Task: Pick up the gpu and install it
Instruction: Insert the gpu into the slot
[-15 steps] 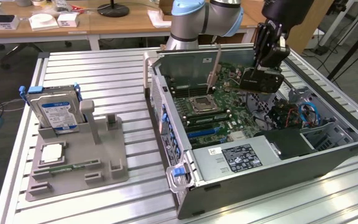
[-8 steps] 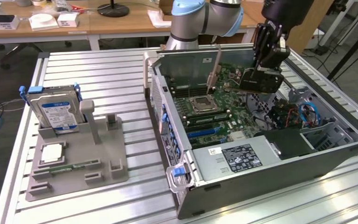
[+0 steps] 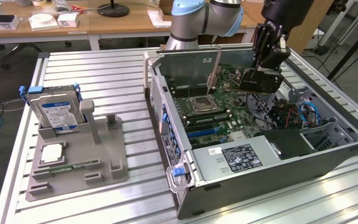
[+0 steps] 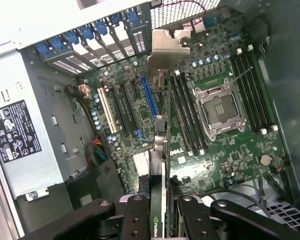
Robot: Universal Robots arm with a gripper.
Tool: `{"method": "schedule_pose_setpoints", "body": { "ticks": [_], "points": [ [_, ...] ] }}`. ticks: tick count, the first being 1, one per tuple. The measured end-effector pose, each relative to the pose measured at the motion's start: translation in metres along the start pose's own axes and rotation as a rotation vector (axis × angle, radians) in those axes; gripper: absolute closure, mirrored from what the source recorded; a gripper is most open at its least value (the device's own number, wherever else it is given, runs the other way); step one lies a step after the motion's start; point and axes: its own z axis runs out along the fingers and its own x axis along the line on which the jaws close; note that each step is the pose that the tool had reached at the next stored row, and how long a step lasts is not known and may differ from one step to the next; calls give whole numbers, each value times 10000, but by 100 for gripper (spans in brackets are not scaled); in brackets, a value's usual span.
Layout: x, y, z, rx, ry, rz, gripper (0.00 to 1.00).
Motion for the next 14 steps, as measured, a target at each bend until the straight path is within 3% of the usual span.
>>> {"method": "schedule_pose_setpoints", "body": {
  "ticks": [9, 14],
  "points": [
    [-1, 0, 15, 70, -15, -609, 74],
    [-1, 0, 25, 51, -180, -1216, 74]
  ]
}}
